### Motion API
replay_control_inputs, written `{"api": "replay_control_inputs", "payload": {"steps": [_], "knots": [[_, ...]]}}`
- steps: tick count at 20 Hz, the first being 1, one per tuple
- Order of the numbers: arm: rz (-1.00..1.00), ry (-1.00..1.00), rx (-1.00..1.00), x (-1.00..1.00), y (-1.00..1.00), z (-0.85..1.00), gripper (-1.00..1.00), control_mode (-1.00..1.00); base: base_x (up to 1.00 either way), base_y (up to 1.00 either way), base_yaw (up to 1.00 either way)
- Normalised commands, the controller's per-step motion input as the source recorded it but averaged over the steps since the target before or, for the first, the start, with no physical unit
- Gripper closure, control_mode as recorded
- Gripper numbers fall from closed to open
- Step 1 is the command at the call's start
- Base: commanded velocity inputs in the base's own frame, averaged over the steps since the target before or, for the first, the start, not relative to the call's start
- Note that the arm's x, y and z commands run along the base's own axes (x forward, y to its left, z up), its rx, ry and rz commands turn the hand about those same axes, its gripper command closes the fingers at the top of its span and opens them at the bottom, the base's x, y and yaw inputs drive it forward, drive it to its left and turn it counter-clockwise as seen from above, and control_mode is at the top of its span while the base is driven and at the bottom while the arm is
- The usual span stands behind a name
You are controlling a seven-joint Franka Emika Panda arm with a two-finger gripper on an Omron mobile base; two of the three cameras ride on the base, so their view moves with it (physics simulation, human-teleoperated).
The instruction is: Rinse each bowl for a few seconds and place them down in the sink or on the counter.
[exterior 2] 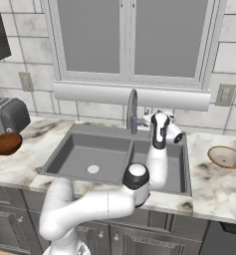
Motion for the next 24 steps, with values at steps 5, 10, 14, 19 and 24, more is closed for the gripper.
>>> {"api": "replay_control_inputs", "payload": {"steps": [5, 10, 14, 19, 24], "knots": [[0.0, 0.0, 0.0, 0.32, 0.0, -0.15, -1.0, -1.0, 0.0, 0.0, 0.0], [0.0, 0.0, 0.01, 0.19, -0.04, -0.16, -1.0, -1.0, 0.0, 0.0, 0.0], [0.0, 0.0, 0.01, 0.02, -0.05, -0.13, -1.0, -1.0, 0.0, 0.0, 0.0], [0.0, 0.0, 0.01, 0.16, -0.03, -0.18, -1.0, -1.0, 0.0, 0.0, 0.0], [0.0, 0.05, 0.01, 0.34, -0.19, -0.36, -1.0, -1.0, 0.0, 0.0, 0.0]]}}
